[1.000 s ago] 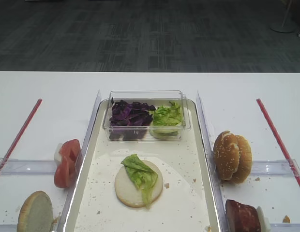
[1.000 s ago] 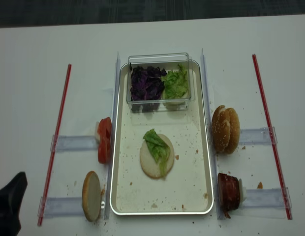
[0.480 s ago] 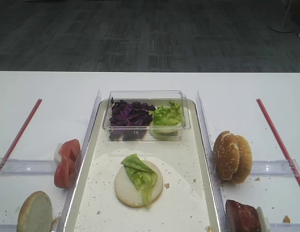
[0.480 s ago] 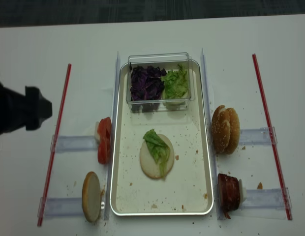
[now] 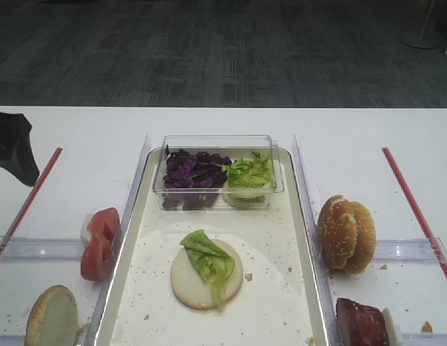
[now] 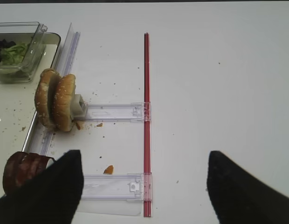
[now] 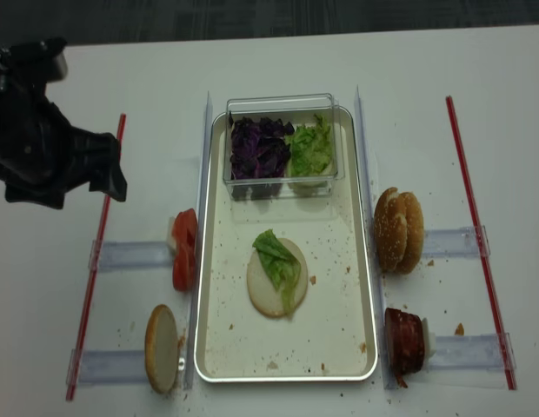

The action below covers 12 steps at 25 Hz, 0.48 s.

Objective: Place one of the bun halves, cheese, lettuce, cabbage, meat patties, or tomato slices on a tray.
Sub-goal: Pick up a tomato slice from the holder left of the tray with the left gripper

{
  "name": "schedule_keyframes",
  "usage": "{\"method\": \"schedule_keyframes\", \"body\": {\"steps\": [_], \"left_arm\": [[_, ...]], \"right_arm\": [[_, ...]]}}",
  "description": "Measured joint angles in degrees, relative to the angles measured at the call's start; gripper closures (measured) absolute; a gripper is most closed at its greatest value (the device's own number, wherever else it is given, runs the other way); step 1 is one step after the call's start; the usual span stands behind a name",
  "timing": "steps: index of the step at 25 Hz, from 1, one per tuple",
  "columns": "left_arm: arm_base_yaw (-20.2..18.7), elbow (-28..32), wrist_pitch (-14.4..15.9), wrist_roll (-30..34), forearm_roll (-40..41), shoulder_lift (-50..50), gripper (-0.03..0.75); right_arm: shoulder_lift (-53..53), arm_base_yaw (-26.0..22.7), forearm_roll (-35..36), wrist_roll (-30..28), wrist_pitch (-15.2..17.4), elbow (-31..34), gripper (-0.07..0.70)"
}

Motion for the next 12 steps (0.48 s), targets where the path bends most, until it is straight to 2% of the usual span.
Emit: {"method": "schedule_keyframes", "body": {"steps": [7, 12], "left_arm": [[-2.77, -0.31, -0.34, 1.52, 0.00, 8.64, 0.100], [-4.28, -0.41, -0.83, 1.65, 0.62, 10.27, 0.100]], "right_arm": [[0.00, 0.00, 0.00, 0.00, 0.00, 0.00, 0.061], [0.00, 0.00, 0.00, 0.00, 0.00, 0.00, 0.061]]}}
